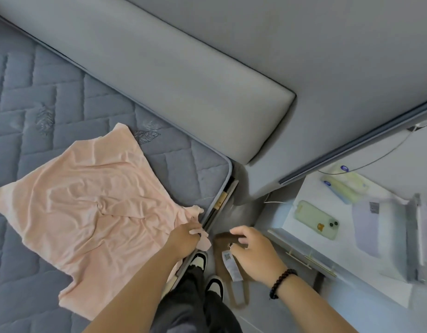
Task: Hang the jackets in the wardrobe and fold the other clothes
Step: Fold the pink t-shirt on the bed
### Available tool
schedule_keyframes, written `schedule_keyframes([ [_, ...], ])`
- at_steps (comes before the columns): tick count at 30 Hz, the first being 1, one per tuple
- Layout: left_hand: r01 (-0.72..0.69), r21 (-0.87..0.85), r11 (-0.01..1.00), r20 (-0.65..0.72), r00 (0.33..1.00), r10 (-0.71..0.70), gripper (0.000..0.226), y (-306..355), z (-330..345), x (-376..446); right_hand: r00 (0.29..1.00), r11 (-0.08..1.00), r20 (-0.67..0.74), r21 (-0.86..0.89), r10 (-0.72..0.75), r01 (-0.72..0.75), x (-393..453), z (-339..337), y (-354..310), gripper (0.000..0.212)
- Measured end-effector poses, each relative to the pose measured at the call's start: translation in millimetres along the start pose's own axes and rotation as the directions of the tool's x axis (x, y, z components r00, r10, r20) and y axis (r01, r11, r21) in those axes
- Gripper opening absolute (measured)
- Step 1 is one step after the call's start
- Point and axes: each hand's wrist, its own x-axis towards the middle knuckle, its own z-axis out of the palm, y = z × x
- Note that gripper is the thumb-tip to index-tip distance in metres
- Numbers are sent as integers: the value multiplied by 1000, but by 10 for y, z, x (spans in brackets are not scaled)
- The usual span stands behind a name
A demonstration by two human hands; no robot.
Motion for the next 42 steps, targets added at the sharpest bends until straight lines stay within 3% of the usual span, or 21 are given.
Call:
schedule_keyframes([
  [8,90,8,996,-29,996,-90,32,-227,77,696,995,995,53,-64,81,-77,568,189,90,34],
  [12,154,36,987,-190,971,-144,27,-311,42,802,992,992,46,-48,115,-113,728,192,87,34],
  [14,194,-102,976,-289,933,-216,25,-322,-26,761,991,992,47,-28,123,-122,739,195,51,34],
  [17,111,-348,931,-343,909,-237,15,-268,-153,621,992,993,50,-5,115,-115,669,203,-54,35],
  [20,-16,-657,753,-301,922,-243,17,-95,-363,405,994,995,52,17,95,-96,526,212,-207,37],
  [23,-87,-716,693,-268,951,-157,37,110,-631,162,997,996,27,41,75,-76,335,209,-377,40],
  [29,-238,-711,662,-199,971,134,11,550,-1143,-579,1000,991,13,134,26,-28,-146,191,-675,45],
  [33,-357,-653,668,-214,933,289,8,727,-1227,-1247,986,978,-137,176,-90,113,-597,106,-876,78],
  [37,-526,-554,645,-245,844,478,9,773,-1096,-2029,909,939,-323,126,-265,319,-1170,-26,-1055,100],
  [39,-599,-533,597,-245,785,569,8,782,-1011,-2437,875,921,-340,58,-345,386,-1494,-86,-1130,88],
  [42,-677,-536,505,-257,700,666,7,810,-931,-3006,809,893,-390,-97,-440,439,-2062,-180,-1206,19],
])
